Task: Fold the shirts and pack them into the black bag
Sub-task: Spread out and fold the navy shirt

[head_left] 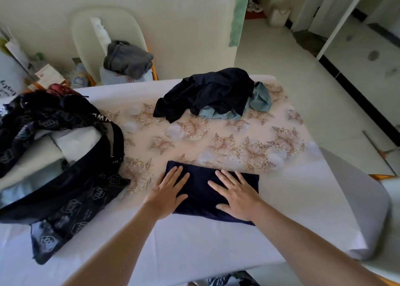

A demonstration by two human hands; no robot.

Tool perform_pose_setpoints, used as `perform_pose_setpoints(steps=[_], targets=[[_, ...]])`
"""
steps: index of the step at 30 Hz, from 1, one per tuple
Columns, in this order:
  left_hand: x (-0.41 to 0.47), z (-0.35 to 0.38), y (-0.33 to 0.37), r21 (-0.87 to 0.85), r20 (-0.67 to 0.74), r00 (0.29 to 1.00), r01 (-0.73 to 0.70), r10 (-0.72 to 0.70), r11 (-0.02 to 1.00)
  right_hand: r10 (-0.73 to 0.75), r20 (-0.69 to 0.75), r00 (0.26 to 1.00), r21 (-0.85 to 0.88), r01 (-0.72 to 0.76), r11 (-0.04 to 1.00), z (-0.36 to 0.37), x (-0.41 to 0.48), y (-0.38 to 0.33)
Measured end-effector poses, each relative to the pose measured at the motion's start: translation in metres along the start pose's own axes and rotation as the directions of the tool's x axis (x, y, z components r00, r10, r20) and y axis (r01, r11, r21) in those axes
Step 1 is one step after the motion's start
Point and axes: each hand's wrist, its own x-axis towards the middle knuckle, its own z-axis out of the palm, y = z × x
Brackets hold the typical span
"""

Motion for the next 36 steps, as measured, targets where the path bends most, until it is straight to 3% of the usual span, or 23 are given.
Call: perform_pose_setpoints(steps=[5, 9, 14, 17, 22, 26, 27, 31, 33, 36], targets=[[0.048, -0.02, -0.026, 0.243, 0.054, 0.99, -0.137, 0.128, 0.96, 0.002, -0.053, 0.999, 0.051, 0.001, 0.999, 0.005, 0.011, 0.015], [0.094, -0.056, -0.014, 0.393, 0.086, 0.996, -0.035, 0.001, 0.919, 0.083, -0.123, 0.989, 0.076, -0.074, 0.994, 0.004, 0.023, 0.018], [0.085, -0.068, 0.055, 0.048, -0.142, 0.989, 0.052, -0.045, 0.998, -0.007, -0.181, 0.983, 0.031, 0.013, 0.999, 0.007, 0.018, 0.028], [0.049, -0.036, 0.078, -0.161, -0.086, 0.993, 0.061, -0.075, 0.985, 0.009, -0.141, 0.99, 0.117, 0.008, 0.993, 0.011, 0.014, 0.026], [0.028, -0.008, 0.043, -0.02, 0.0, 0.999, -0.033, 0.033, 0.999, 0.067, -0.104, 0.992, 0.171, -0.049, 0.984, 0.003, 0.01, 0.004], [0.032, -0.026, 0.009, -0.019, 0.152, 0.988, -0.01, 0.013, 1.0, 0.062, -0.021, 0.998, 0.117, -0.06, 0.991, -0.011, 0.004, -0.022], [0.028, -0.029, 0.005, -0.034, 0.148, 0.989, -0.001, 0.007, 0.999, 0.047, -0.015, 0.999, 0.109, -0.046, 0.993, -0.014, 0.003, -0.028], [-0.003, -0.024, 0.026, -0.094, -0.091, 0.995, -0.055, 0.046, 0.994, -0.033, -0.079, 0.996, 0.046, 0.036, 0.998, -0.013, -0.007, -0.039], [-0.023, -0.008, 0.043, -0.161, -0.083, 0.993, -0.099, 0.086, 0.982, -0.085, -0.075, 0.993, 0.071, 0.091, 0.993, -0.012, -0.016, -0.039], [-0.051, 0.013, 0.052, -0.118, -0.027, 0.996, -0.091, 0.089, 0.989, -0.145, 0.034, 0.989, 0.069, 0.143, 0.987, -0.007, -0.029, -0.034]])
